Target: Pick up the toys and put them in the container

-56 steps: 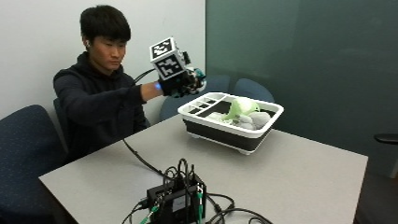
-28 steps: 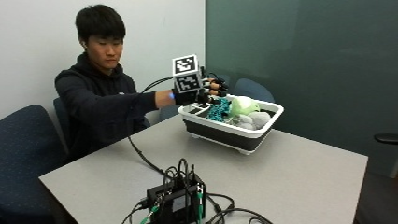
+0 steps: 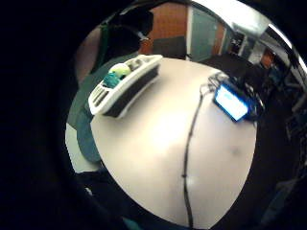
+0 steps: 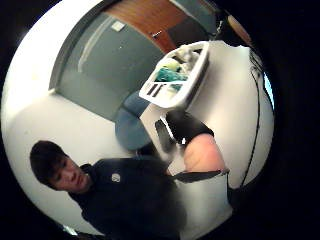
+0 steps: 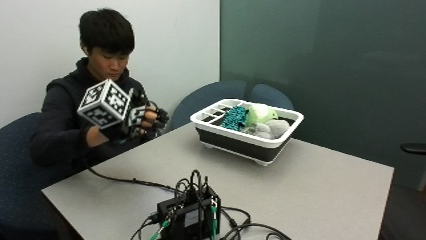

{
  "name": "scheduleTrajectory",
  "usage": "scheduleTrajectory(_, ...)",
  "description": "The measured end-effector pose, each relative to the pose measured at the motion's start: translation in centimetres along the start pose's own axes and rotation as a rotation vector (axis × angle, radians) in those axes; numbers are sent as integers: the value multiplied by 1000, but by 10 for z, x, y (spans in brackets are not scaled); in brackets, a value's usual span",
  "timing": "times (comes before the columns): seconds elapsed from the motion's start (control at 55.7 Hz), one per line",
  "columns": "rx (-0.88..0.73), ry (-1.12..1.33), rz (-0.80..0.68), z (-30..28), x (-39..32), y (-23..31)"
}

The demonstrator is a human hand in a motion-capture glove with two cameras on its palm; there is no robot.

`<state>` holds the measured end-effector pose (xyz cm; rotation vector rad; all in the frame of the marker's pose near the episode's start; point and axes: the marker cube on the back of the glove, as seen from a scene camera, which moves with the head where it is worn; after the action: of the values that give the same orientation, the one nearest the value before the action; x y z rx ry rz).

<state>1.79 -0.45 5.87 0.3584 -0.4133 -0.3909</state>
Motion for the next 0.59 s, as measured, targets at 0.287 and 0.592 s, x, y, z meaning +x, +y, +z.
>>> scheduleTrajectory(0.287,90,90,127,26,82,51)
scheduleTrajectory(0.592,310,182,193,-8,116,74)
